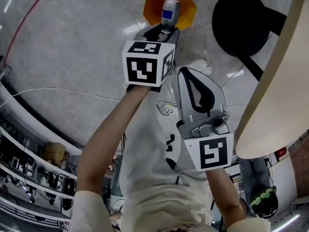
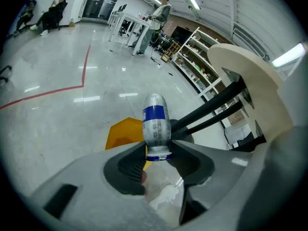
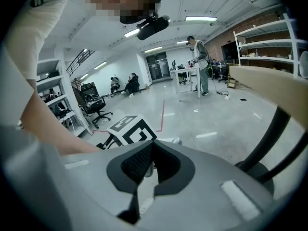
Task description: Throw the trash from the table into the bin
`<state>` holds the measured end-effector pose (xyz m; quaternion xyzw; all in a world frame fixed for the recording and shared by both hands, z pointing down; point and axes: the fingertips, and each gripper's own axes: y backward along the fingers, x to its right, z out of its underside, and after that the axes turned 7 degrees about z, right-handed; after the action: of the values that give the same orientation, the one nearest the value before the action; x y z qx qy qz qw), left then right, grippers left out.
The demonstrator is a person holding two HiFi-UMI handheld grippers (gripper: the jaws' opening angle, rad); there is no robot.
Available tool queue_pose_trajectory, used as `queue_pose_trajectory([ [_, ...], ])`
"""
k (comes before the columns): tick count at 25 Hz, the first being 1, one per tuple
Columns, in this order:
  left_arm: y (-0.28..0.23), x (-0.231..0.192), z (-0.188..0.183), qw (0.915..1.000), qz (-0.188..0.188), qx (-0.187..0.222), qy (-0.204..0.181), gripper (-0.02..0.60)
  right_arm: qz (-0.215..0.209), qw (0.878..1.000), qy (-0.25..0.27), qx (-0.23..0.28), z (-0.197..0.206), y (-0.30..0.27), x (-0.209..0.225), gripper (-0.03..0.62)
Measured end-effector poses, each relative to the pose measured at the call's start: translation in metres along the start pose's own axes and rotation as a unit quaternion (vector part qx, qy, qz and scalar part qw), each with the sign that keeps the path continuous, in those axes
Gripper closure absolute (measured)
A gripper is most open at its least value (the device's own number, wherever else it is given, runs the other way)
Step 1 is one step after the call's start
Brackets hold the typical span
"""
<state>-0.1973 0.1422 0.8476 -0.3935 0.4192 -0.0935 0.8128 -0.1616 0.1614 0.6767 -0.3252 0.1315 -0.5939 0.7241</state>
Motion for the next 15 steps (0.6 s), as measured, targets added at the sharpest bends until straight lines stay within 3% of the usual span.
queue_pose_trajectory([
  [6,-0.048,-0.047,0.03,0.9995,-0.009,-0.028,0.013,0.411,0.041,0.999,-0.027,-0.015,0.051,-0.039,0.029,0.588],
  [15,-0.118,-0.094,0.076,0.9958,-0.028,-0.087,0.009,0.41,0.042,0.997,-0.061,-0.035,0.087,-0.046,0.034,0.588],
])
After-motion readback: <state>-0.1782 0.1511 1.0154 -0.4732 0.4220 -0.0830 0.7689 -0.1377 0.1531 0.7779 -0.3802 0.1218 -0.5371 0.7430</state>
